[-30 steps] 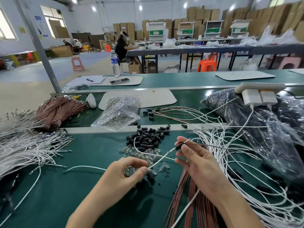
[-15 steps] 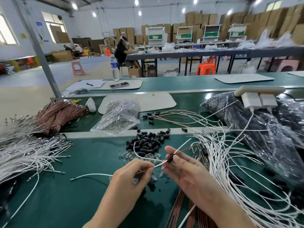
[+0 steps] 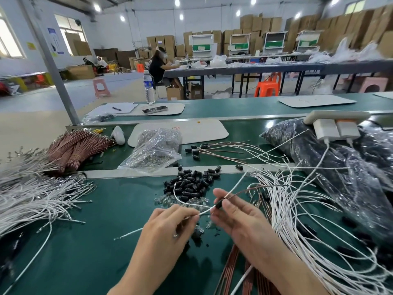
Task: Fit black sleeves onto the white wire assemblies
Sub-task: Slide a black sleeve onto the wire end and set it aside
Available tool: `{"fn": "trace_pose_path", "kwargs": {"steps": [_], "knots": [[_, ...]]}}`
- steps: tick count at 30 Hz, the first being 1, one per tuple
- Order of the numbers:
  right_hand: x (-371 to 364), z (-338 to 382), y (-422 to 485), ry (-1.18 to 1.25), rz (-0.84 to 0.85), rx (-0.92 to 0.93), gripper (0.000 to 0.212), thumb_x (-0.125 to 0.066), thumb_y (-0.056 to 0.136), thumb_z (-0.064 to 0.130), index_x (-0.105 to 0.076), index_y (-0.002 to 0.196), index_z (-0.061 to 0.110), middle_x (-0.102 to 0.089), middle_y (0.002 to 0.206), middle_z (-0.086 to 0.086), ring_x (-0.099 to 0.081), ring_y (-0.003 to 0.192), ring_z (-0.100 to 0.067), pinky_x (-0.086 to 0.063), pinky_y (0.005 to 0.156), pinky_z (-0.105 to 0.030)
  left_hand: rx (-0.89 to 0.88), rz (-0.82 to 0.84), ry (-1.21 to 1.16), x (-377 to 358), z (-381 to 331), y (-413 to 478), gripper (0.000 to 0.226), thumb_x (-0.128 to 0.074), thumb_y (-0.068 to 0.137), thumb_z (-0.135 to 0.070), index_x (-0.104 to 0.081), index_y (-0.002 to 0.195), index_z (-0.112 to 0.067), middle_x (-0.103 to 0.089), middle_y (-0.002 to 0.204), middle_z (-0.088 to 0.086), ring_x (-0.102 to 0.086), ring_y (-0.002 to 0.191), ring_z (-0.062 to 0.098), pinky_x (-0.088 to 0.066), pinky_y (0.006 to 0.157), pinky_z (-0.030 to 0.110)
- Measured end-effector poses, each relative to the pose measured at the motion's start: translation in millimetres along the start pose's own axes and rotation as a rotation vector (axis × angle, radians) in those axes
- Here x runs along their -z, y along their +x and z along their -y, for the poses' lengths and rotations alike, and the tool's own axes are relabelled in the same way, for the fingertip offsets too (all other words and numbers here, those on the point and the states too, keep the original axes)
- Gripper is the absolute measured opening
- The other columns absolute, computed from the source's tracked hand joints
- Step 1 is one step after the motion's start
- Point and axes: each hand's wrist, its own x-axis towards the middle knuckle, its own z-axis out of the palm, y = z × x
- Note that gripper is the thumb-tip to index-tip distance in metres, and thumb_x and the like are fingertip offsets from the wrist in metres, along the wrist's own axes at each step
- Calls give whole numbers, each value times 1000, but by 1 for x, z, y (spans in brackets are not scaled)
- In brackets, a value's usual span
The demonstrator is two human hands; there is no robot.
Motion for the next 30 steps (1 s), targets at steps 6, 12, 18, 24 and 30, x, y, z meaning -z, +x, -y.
{"fn": "trace_pose_path", "kwargs": {"steps": [6,12,18,24,30], "knots": [[5,13,2,73,-116,90,26,-60,87,2,-77,105,3,-73,96,-15,-73,85,-22,-62,78,-30,82,16,32,12,14,2,20,-50,88,-63,-62,92,-47,-62,81,-36,-50,99,-7,-44,77,17],[3,10,-2,6,-64,76,27,-60,88,5,-78,109,8,-74,102,-15,-73,94,-24,-59,82,-28,58,-22,-22,8,6,0,14,-56,91,-52,-65,90,-42,-63,91,-30,-57,87,2,-46,72,19],[-7,2,-1,-57,-42,75,26,-61,87,6,-78,106,8,-74,101,-13,-72,95,-22,-59,84,-28,63,6,-38,1,-3,-1,17,-54,90,-58,-63,94,-44,-63,90,-30,-58,83,2,-47,72,18],[3,20,-2,113,-181,130,28,-61,81,5,-77,105,2,-73,96,-14,-72,85,-22,-62,82,-33,58,47,-44,9,6,-2,23,-48,90,-62,-62,96,-45,-63,95,-30,-58,90,4,-46,78,19],[1,18,-3,82,-204,156,34,-62,79,7,-73,111,2,-72,94,-13,-71,84,-22,-62,84,-33,39,81,-96,8,1,-4,24,-47,91,-61,-62,101,-46,-63,96,-27,-60,93,5,-48,74,18]]}}
